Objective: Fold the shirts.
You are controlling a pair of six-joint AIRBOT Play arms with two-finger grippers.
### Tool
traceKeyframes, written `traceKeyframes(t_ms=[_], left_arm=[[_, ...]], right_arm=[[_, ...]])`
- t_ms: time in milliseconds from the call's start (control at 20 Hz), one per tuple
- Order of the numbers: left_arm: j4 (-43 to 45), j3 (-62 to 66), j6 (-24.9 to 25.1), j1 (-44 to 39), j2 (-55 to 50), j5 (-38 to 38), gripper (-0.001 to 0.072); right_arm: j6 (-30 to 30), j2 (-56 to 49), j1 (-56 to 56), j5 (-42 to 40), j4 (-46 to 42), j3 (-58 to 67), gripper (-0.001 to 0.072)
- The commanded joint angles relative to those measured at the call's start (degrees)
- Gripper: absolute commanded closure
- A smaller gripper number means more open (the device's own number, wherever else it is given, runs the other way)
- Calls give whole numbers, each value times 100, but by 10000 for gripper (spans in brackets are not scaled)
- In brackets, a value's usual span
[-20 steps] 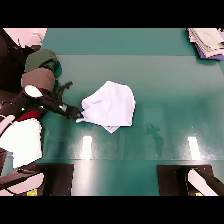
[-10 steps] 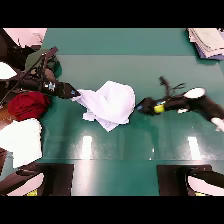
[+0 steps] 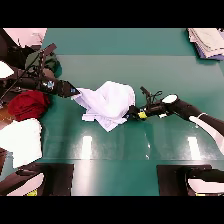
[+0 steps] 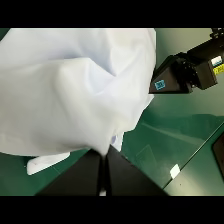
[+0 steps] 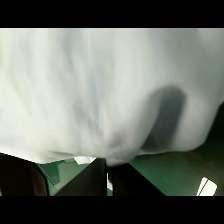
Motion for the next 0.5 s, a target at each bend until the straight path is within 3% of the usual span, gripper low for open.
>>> traceKeyframes(t_ms=[0,250,350,450], left_arm=[[-105,138,-42,-2,26,55,685],[-101,2267,-210,-4,553,282,685],[-192,3272,-404,-4,767,177,685],[-374,4153,-448,-4,988,-20,685]], right_arm=[[-313,304,-15,-282,28,26,697],[-125,2645,-1200,-131,-37,916,698],[404,3504,-1755,122,-660,1725,698],[1049,3954,-2153,953,-1563,2680,698]])
